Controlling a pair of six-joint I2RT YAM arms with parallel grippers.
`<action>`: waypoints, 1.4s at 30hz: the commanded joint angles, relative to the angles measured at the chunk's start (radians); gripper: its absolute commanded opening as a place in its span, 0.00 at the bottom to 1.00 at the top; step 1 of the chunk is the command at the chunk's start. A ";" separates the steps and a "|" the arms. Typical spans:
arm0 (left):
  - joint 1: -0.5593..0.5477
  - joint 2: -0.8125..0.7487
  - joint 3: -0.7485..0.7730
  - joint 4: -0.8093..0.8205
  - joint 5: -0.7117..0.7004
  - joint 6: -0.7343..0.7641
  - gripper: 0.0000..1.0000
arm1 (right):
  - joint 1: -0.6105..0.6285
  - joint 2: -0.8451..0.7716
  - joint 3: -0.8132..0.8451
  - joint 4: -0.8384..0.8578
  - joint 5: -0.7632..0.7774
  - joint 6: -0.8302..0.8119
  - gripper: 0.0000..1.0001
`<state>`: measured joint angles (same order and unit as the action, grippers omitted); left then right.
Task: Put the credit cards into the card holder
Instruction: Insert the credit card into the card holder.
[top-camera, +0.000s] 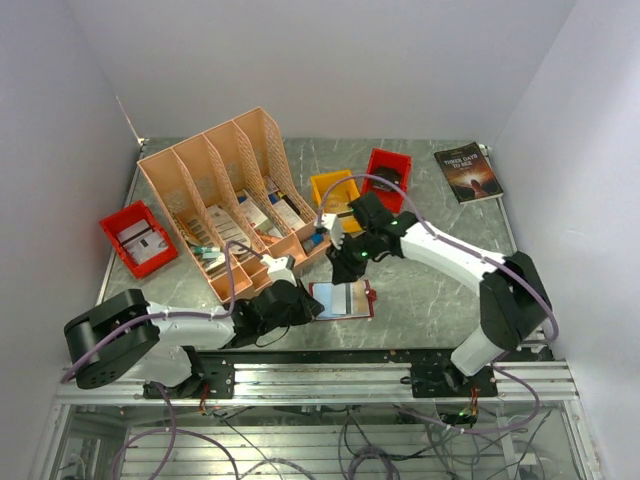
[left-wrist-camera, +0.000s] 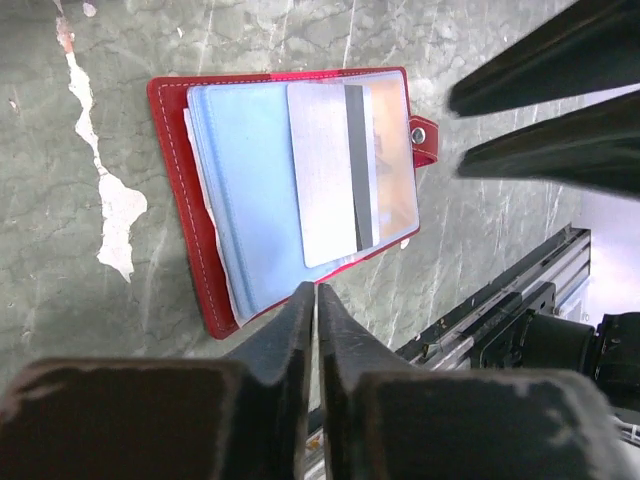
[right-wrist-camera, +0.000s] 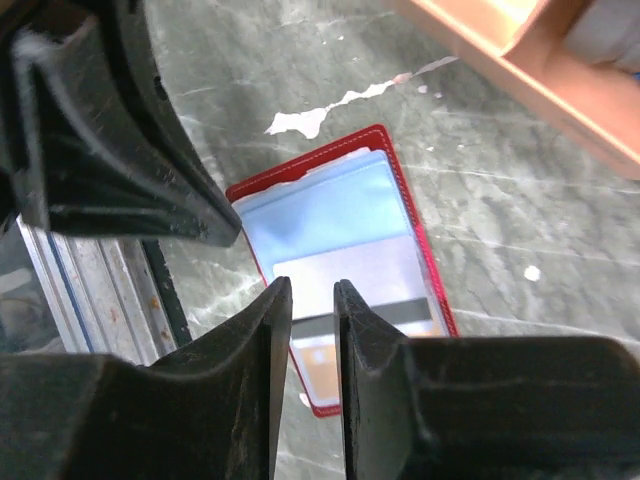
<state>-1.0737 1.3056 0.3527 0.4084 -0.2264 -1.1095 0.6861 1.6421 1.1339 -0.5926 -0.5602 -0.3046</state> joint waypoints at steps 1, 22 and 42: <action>-0.003 0.006 0.063 -0.064 -0.034 0.052 0.11 | -0.083 -0.117 -0.063 -0.055 -0.103 -0.189 0.25; 0.044 0.197 0.246 -0.195 -0.026 0.121 0.07 | -0.287 -0.043 -0.249 -0.149 -0.023 -0.379 0.00; 0.051 0.324 0.285 -0.126 0.040 0.133 0.07 | -0.234 0.047 -0.220 -0.078 0.018 -0.284 0.00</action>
<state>-1.0264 1.5986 0.6125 0.2752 -0.2176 -1.0012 0.4404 1.6611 0.8944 -0.7052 -0.5575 -0.6033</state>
